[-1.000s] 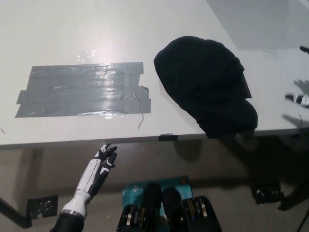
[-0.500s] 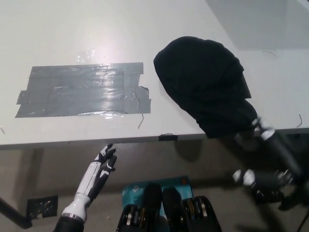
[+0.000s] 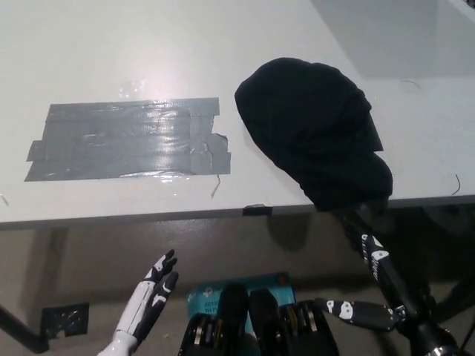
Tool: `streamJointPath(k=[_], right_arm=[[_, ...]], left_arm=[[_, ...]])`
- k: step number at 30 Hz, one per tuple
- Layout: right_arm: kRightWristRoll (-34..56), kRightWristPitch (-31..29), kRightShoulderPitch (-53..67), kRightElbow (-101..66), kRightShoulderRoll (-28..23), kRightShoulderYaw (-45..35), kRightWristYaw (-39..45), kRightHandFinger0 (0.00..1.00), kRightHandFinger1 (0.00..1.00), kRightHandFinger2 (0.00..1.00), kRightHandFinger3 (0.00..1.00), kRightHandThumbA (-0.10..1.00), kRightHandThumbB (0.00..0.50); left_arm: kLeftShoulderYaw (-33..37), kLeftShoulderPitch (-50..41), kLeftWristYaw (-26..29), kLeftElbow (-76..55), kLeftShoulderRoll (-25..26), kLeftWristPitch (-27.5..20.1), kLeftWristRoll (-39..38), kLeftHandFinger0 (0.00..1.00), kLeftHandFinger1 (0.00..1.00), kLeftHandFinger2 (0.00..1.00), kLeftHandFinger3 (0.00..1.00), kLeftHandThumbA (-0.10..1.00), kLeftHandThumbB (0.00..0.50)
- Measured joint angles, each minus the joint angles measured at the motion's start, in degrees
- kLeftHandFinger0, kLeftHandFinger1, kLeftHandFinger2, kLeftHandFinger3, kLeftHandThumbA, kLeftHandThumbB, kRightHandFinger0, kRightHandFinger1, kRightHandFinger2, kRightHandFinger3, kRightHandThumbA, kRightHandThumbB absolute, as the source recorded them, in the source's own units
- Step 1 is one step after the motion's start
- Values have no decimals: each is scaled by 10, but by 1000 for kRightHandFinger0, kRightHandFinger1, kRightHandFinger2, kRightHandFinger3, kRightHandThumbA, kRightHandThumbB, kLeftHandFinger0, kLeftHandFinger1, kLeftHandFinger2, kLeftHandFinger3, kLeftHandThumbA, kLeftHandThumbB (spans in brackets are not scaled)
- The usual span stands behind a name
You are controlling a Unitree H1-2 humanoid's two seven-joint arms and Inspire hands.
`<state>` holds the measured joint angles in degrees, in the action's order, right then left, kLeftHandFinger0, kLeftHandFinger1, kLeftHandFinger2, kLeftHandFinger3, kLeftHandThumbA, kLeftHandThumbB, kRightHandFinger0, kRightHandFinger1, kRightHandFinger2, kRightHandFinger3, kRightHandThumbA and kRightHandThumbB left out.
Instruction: A person hands a black t-shirt to the robot and rhe robot picks it up with its right hand and places it on the black spot on the desk infron tof it
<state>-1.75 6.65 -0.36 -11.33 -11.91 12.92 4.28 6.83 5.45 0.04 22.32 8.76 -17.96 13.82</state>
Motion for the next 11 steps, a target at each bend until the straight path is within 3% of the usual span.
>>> streamJointPath(k=[4,11], right_arm=[[8,0,5,6,2,-7,7,1000,1000,1000,1000,1000,135],[26,0,26,10,13,-11,23,1000,1000,1000,1000,1000,113]], left_arm=[[0,-5,-2,-1,-1,-1,-3,910,1000,1000,1000,1000,500],[3,-28,-3,-9,-4,-5,-6,935,1000,1000,1000,1000,497]])
